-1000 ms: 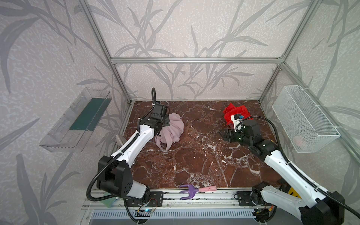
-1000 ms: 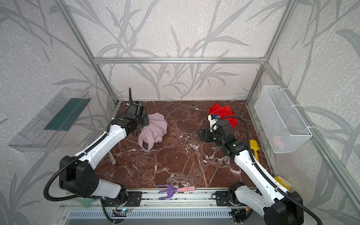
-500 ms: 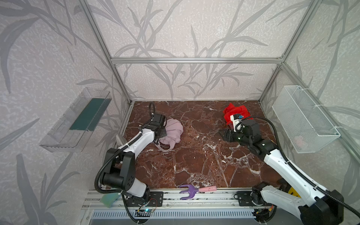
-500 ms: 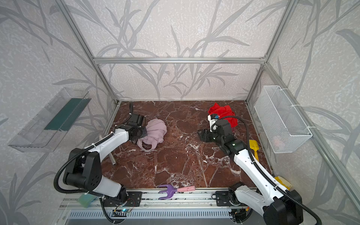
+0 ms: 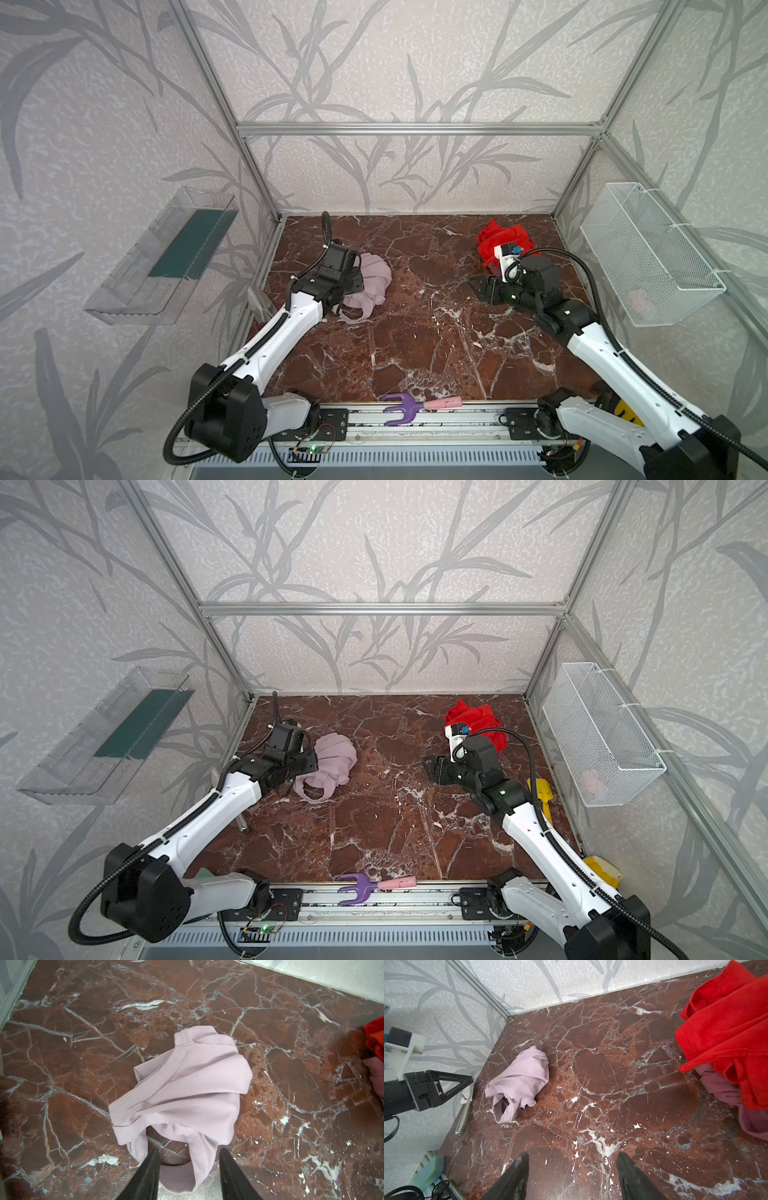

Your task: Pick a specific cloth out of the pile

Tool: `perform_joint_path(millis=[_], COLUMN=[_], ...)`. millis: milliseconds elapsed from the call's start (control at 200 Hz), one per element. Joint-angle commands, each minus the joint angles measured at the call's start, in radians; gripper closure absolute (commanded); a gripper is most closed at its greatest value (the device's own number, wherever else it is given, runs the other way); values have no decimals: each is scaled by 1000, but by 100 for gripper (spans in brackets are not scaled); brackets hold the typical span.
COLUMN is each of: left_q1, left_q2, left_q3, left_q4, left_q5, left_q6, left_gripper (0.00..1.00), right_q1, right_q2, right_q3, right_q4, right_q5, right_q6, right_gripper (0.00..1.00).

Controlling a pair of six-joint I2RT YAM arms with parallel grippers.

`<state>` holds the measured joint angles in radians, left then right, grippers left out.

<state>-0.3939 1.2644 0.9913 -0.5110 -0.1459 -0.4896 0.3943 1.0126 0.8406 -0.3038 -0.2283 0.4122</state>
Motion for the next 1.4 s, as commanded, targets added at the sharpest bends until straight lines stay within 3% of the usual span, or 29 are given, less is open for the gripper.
perform_joint_path(millis=[0, 250, 725, 910, 1030, 1395], left_q1=[-58, -77, -126, -122, -94, 97], left_q2=[8, 81, 292, 378, 426, 493], left_q3=[21, 8, 14, 24, 50, 113], left_q4=[-35, 99, 220, 242, 205, 196], left_q5=[-64, 14, 116, 69, 7, 47], left_q6=[29, -10, -117, -167, -171, -98], left_gripper=[55, 57, 60, 61, 61, 61], right_q1=[-2, -2, -2, -2, -2, -2], right_q2=[-14, -128, -94, -47, -28, 50], right_q3=[34, -36, -38, -34, -26, 19], right_q4=[-64, -76, -55, -36, -40, -10], right_q5=[5, 37, -12, -13, -7, -2], right_q6=[-14, 5, -3, -18, -31, -29], right_gripper=[34, 34, 34, 34, 34, 34])
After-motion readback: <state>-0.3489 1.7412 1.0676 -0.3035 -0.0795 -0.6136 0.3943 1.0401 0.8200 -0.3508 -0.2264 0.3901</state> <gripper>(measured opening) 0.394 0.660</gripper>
